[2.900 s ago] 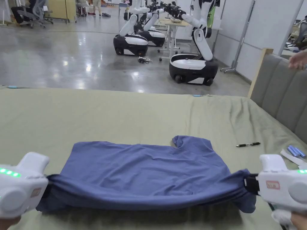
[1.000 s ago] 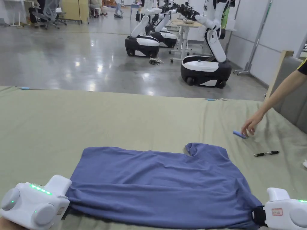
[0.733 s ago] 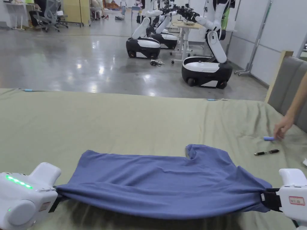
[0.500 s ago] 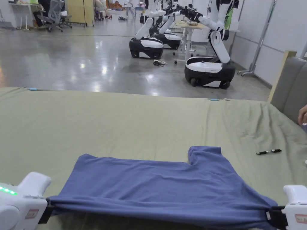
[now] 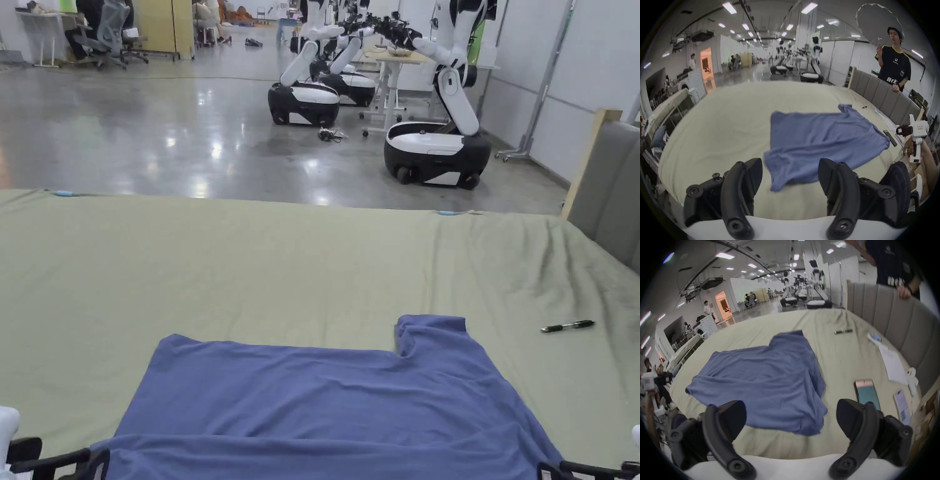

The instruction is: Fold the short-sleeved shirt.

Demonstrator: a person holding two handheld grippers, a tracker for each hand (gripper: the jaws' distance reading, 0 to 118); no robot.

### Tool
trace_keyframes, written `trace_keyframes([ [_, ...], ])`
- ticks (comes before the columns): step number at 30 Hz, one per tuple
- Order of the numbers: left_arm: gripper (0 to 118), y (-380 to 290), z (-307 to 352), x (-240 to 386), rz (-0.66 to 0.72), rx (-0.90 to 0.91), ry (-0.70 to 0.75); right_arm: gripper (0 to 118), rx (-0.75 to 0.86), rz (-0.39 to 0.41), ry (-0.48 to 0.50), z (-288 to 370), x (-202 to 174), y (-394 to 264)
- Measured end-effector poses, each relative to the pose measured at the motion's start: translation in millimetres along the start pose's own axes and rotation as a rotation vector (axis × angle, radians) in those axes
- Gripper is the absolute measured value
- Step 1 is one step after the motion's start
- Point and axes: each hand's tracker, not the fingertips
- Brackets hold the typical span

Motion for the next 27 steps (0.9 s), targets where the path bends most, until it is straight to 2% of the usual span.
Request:
trace_keyframes([
  [1,43,5.4,-9.0,3.1,-0.039,-0.005,0.018,75,0.0,0.016,0.001,-4.0,-6.2,6.6],
  [2,12,13.2,-24.0,5.4,-0.067,-0.032,0.041,36,0.011,0.037,0.017,-12.0,-13.2,13.1],
  [3,5,18.7,-39.9,7.6,-0.077,-0.059,0.071,2,0.017,0.051,0.018,-24.0,-20.4,19.2],
  [6,5,38.8,-99.0,7.7,-0.079,-0.097,0.024,1,-0.002,0.08,0.035,-64.0,-34.8,32.4],
  [7,6,47.0,-121.6,8.6,-0.086,-0.107,0.047,1,-0.026,0.075,0.049,-80.4,-39.4,37.9],
  [8,15,55.5,-146.2,7.8,-0.114,-0.121,0.066,1,-0.033,0.073,0.055,-93.1,-42.8,41.0],
  [10,65,73.6,-198.8,-1.6,-0.127,-0.155,0.099,1,-0.056,0.077,0.064,-115.5,-47.6,46.4],
  [11,70,83.0,-225.0,-6.1,-0.124,-0.169,0.095,1,-0.071,0.081,0.065,-125.4,-50.4,51.6],
  [16,70,111.2,-351.9,-39.9,-0.135,-0.238,0.242,1,-0.109,0.096,0.016,-158.1,-39.5,68.5],
  [20,69,113.1,-405.1,-45.0,-0.115,-0.323,0.222,1,-0.136,0.084,-0.042,-179.9,-12.5,87.1],
  [21,64,109.6,-414.0,-43.7,-0.13,-0.369,0.213,1,-0.141,0.082,-0.055,-187.3,-5.1,92.5],
  [22,39,105.2,-409.0,-37.3,-0.171,-0.393,0.165,1,-0.146,0.078,-0.066,-196.5,2.6,98.5],
  [23,19,105.7,-403.7,-30.5,-0.176,-0.349,0.123,2,-0.15,0.073,-0.071,-208.1,11.1,107.3],
  [24,10,106.7,-397.5,-22.9,-0.195,-0.314,0.166,17,-0.157,0.059,-0.075,-220.5,19.6,114.2],
  [26,6,106.7,-370.8,-1.7,-0.296,-0.301,0.158,95,-0.214,0.017,-0.068,-253.0,34.5,125.6],
  [27,6,106.0,-360.1,3.2,-0.293,-0.288,0.153,114,-0.245,0.001,-0.075,-270.3,40.5,130.7],
])
